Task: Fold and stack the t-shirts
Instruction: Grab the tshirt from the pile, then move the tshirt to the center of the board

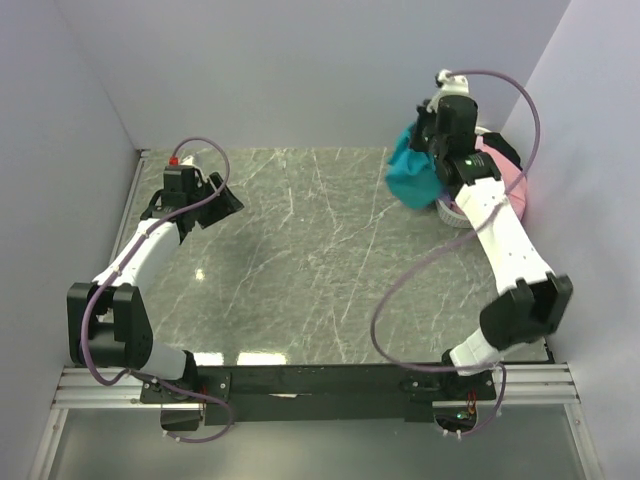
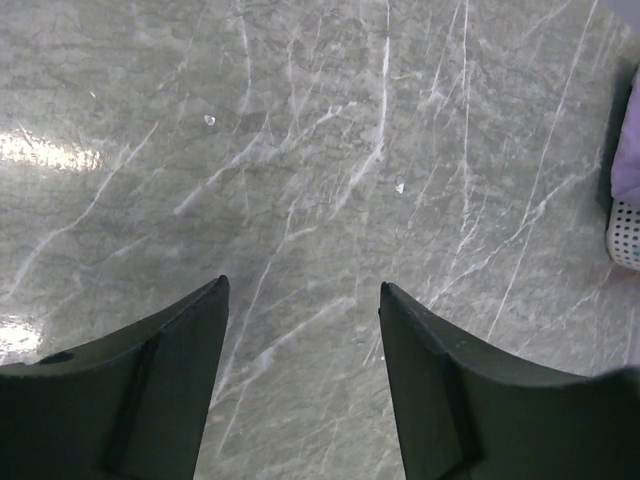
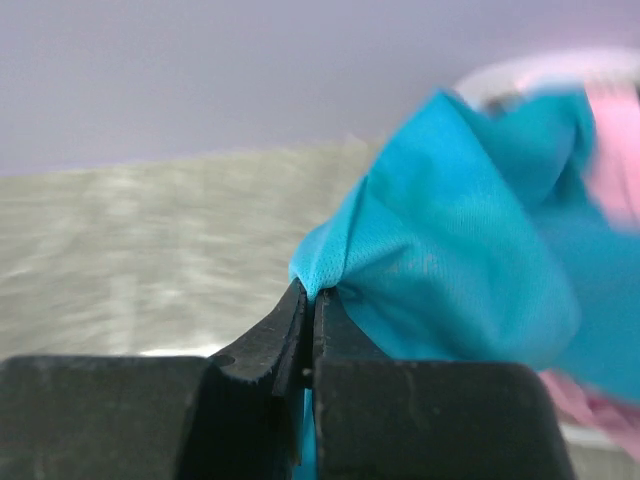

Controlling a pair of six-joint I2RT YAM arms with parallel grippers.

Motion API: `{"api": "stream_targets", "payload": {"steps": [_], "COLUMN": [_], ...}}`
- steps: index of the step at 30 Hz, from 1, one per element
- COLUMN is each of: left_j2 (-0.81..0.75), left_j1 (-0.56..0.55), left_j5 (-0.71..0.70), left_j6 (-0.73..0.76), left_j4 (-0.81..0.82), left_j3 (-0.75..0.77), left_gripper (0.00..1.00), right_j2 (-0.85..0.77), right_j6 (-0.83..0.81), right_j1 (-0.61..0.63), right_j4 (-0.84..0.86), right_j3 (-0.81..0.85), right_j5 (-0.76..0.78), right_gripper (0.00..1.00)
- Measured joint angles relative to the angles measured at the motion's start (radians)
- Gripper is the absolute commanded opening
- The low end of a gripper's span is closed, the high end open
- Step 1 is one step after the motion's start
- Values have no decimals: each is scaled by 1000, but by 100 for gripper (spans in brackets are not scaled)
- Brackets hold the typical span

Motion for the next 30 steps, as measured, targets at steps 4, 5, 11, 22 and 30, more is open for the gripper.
{"api": "stream_targets", "payload": {"steps": [4,5,11,22,30], "left_j2": [-3,-6,-68,-320,-391], "left_j1": [0,0,0,0,0], "left_j5": [-10,-16,-48,-163,-209], "left_j6": [-10,-18,-33,-57,-58], "left_j4": [-7,-14,-55,-109,-123], "left_j3": [0,0,0,-14,-14], "left_gripper": [99,99,99,99,99], "right_j2": [-105,-126,-200,-175,-143], "right_j6": [-61,-71,-100,-111,-75], "right_j1": [121,150,254,438,452], "right_j4": [-9,-17,-84,-236,-282], "right_j3": [97,129,286,450,414], "right_j5": [-41,-50,-146,-411,-495], "right_gripper": [0,0,0,0,0]}}
